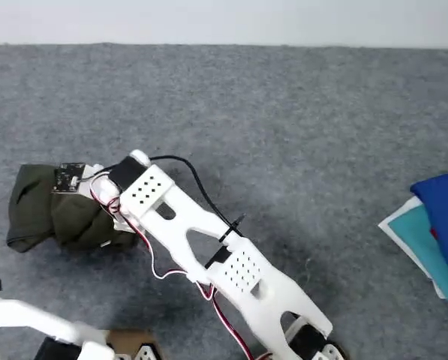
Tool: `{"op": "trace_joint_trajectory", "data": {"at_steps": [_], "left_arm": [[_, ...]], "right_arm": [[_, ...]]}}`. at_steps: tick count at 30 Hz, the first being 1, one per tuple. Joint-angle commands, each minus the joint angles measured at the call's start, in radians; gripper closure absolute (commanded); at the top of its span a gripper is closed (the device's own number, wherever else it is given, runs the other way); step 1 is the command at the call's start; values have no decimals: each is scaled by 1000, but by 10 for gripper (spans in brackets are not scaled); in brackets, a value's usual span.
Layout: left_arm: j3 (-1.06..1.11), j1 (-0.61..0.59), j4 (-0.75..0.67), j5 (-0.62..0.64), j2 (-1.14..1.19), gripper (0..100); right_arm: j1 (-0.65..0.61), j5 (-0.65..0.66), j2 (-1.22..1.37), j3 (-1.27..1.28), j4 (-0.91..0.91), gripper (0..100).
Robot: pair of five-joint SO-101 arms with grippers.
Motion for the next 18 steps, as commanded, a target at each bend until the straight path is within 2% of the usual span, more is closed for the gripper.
{"op": "trace_joint_trajectory", "data": {"at_steps": [1,4,9,11,14,18], "left_arm": [[-1,-6,9,-9,-29,750],[8,-6,11,-9,-26,761],[54,-6,11,-9,-32,761],[61,-6,11,-9,-32,766],[65,-6,11,-9,-32,784],[65,-6,11,-9,-32,795]], "right_arm": [[-1,18,8,-52,-38,568],[-1,101,31,-52,-48,667],[22,135,39,-54,-74,998],[54,135,38,-54,-68,954],[117,135,33,-94,-28,991],[199,141,27,-189,71,990]]}}
